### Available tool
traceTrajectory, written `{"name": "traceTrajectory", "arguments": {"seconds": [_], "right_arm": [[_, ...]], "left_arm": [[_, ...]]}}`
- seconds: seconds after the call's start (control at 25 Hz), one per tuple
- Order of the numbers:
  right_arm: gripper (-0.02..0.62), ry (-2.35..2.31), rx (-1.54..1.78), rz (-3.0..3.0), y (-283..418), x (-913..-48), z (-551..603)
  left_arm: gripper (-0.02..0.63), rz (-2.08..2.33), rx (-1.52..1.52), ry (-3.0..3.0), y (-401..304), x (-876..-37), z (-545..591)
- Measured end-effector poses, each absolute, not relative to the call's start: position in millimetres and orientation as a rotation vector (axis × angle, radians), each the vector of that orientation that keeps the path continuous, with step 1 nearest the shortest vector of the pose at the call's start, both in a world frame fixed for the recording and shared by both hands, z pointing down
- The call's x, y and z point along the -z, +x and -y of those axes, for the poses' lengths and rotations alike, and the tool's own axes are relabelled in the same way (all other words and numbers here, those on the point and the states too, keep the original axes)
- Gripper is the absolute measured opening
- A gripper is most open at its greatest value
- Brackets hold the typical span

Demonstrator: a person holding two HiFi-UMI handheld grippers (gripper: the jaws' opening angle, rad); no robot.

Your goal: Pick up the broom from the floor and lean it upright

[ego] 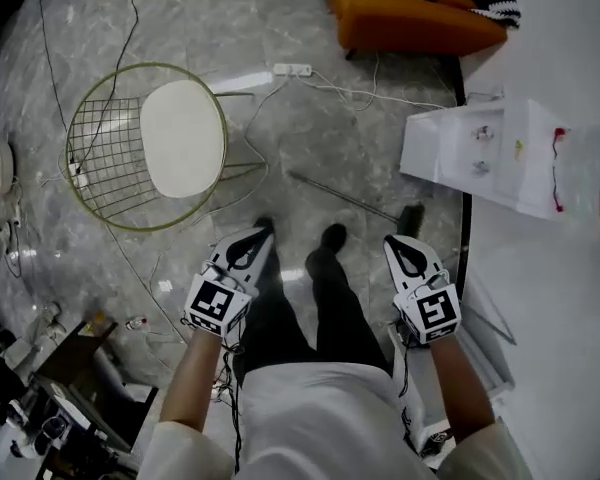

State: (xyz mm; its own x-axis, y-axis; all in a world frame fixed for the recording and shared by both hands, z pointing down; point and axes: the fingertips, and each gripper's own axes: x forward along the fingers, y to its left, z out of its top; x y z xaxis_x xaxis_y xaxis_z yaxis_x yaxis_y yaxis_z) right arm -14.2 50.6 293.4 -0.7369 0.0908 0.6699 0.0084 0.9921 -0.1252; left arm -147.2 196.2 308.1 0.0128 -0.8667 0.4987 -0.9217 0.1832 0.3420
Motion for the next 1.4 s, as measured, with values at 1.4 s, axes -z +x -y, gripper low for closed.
{"name": "traceTrajectory", "arguments": {"seconds": [1.4], "right_arm": [[0.060,-0.465,-0.026,2.174,-97.7,-793.5,-147.5]], "left_arm": [[0.012,1.752,-0.180,1.607,-139.3,-714.9,-241.5]]}}
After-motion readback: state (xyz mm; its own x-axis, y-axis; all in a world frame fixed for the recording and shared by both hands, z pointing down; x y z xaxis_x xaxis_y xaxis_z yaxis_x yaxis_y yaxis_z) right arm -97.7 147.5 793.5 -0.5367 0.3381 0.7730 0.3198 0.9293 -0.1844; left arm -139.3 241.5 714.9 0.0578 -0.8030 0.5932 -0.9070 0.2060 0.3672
